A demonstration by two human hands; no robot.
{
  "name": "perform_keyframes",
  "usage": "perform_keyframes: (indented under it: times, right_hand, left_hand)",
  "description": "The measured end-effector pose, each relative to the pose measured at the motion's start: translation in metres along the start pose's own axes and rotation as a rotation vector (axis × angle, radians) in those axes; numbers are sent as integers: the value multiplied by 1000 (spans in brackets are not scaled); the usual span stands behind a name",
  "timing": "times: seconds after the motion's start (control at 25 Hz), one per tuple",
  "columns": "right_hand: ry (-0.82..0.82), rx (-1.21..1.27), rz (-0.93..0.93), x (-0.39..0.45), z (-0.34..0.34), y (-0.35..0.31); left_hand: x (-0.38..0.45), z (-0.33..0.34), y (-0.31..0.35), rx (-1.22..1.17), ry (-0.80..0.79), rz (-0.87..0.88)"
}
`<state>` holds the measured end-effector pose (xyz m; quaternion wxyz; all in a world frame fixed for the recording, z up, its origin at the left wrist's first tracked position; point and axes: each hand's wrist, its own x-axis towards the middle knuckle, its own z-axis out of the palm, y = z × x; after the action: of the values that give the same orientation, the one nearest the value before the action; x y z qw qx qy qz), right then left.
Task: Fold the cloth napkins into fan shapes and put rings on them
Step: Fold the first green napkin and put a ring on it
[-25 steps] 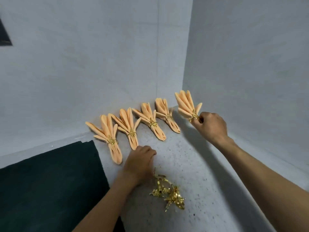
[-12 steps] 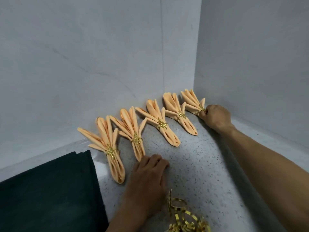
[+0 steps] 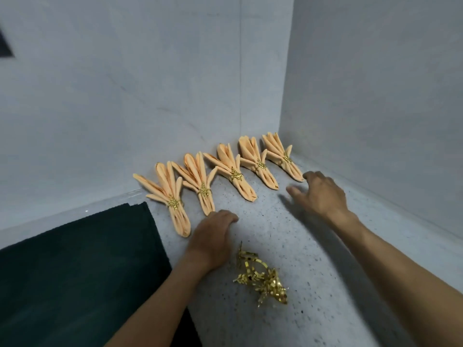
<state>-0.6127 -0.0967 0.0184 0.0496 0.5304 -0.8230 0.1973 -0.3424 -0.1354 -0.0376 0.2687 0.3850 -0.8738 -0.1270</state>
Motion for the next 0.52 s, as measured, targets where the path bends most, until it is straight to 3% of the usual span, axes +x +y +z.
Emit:
perform_keyframes:
  times: [0.12, 0.32, 0.4, 0.52]
  right_hand:
    - [7, 33, -146, -75, -29, -25]
    - [-77, 176, -404, -222, -35, -122]
    - [-194, 295, -510, -284, -26, -161]
    - [-460, 418, -815, -356, -17, -191]
  left_hand:
    - [-42, -39, 22, -118, 152, -127]
    - [-212, -124, 25, -101, 71, -288]
    - [-300, -152, 21, -51, 67, -326]
    - [-396, -187, 18, -33, -41, -362]
